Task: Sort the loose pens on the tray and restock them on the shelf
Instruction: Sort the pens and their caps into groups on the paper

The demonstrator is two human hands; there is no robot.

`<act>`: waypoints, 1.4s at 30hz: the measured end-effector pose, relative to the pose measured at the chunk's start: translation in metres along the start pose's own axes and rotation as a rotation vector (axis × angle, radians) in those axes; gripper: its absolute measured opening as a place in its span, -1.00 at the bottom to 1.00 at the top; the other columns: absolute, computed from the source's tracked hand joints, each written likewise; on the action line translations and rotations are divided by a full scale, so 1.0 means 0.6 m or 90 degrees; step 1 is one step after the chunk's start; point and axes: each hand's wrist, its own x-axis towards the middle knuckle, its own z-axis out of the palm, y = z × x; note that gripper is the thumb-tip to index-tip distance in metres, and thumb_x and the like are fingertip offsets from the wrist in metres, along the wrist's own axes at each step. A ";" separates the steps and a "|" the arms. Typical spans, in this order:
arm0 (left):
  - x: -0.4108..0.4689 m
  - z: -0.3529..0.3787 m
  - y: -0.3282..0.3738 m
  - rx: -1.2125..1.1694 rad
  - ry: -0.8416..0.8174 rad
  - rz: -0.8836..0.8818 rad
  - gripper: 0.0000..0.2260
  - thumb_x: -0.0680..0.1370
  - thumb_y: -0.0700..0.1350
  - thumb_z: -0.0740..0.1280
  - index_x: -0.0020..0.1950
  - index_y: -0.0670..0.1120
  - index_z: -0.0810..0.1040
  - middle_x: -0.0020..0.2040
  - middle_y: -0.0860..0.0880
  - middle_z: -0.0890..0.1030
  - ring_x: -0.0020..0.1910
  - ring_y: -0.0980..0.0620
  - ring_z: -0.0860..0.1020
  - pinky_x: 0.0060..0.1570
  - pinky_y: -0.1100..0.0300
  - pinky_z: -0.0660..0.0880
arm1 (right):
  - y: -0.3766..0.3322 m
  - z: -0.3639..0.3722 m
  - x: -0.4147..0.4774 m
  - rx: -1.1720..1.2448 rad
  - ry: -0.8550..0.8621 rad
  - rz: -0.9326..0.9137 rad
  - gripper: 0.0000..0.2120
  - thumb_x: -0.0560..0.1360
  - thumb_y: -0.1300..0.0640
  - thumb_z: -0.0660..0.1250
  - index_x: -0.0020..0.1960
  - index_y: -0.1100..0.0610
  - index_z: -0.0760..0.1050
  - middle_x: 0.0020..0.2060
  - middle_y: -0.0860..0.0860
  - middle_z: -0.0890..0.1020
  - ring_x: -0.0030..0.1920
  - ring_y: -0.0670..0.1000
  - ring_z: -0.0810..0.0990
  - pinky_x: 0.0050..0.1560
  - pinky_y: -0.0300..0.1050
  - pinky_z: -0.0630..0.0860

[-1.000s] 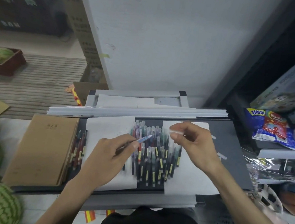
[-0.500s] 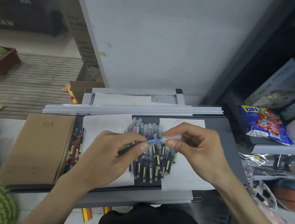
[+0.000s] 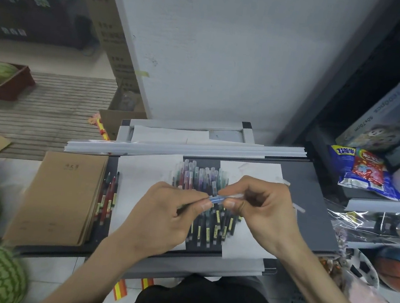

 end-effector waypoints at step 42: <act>-0.054 -0.021 -0.377 0.339 0.083 -0.633 -0.90 0.60 -0.18 0.33 0.00 -0.21 0.54 -0.23 -0.11 0.47 -0.22 -0.17 0.47 -0.21 0.03 0.42 | 0.315 -0.115 0.133 -0.405 0.062 0.443 -0.56 0.53 -0.11 0.48 -0.33 0.23 0.70 -0.48 0.02 0.68 -0.35 -0.05 0.70 -0.07 -0.14 0.64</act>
